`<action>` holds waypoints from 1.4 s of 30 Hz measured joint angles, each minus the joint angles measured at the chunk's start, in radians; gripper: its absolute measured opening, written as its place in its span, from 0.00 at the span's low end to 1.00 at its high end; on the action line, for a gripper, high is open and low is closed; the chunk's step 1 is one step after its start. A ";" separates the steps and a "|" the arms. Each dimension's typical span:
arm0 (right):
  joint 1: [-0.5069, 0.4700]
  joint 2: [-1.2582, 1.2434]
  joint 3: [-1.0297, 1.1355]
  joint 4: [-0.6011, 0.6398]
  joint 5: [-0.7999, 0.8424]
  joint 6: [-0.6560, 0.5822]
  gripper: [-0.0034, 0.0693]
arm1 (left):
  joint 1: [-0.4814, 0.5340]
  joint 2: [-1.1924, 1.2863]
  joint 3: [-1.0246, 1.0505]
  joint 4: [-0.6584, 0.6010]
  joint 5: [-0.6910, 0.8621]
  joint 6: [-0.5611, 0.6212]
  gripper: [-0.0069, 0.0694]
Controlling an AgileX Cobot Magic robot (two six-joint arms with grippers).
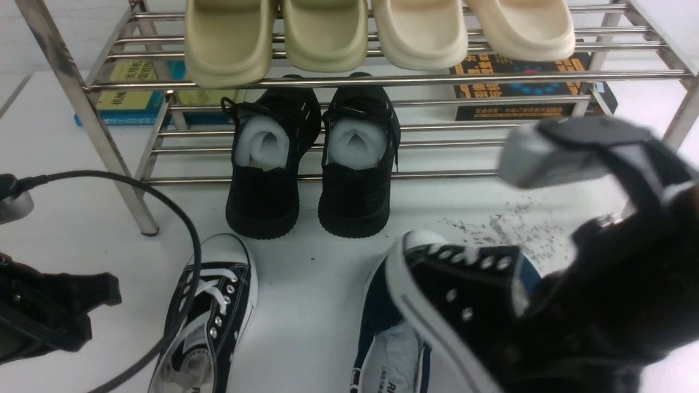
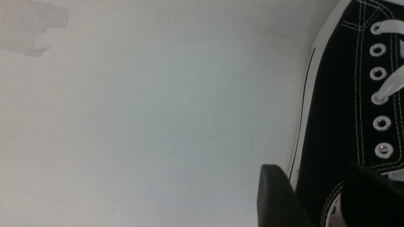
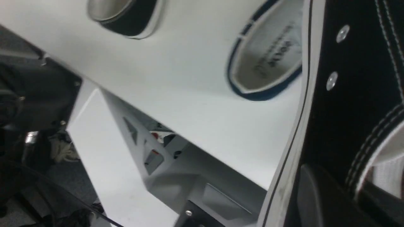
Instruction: Take the shoes off the shelf with your hand on the white table.
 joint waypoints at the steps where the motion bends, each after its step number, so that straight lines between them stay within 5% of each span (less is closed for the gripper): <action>1: 0.038 0.028 -0.006 -0.028 -0.027 0.044 0.06 | 0.000 0.000 0.000 0.001 -0.007 -0.004 0.51; 7: 0.192 0.283 -0.099 -0.180 -0.157 0.247 0.06 | 0.000 0.000 0.000 0.006 -0.025 -0.024 0.51; 13: 0.209 0.470 -0.235 -0.207 -0.184 0.309 0.07 | 0.000 0.000 0.000 0.016 -0.025 -0.025 0.51; 21: 0.207 0.519 -0.367 -0.234 -0.091 0.310 0.07 | 0.000 0.000 0.000 0.017 -0.025 -0.025 0.51; 26: 0.206 0.493 -0.505 -0.241 0.135 0.234 0.07 | 0.000 0.000 0.000 0.019 -0.025 -0.025 0.51; 42: 0.231 0.615 -0.569 -0.269 0.165 0.206 0.09 | 0.000 0.000 0.000 0.028 -0.025 -0.026 0.51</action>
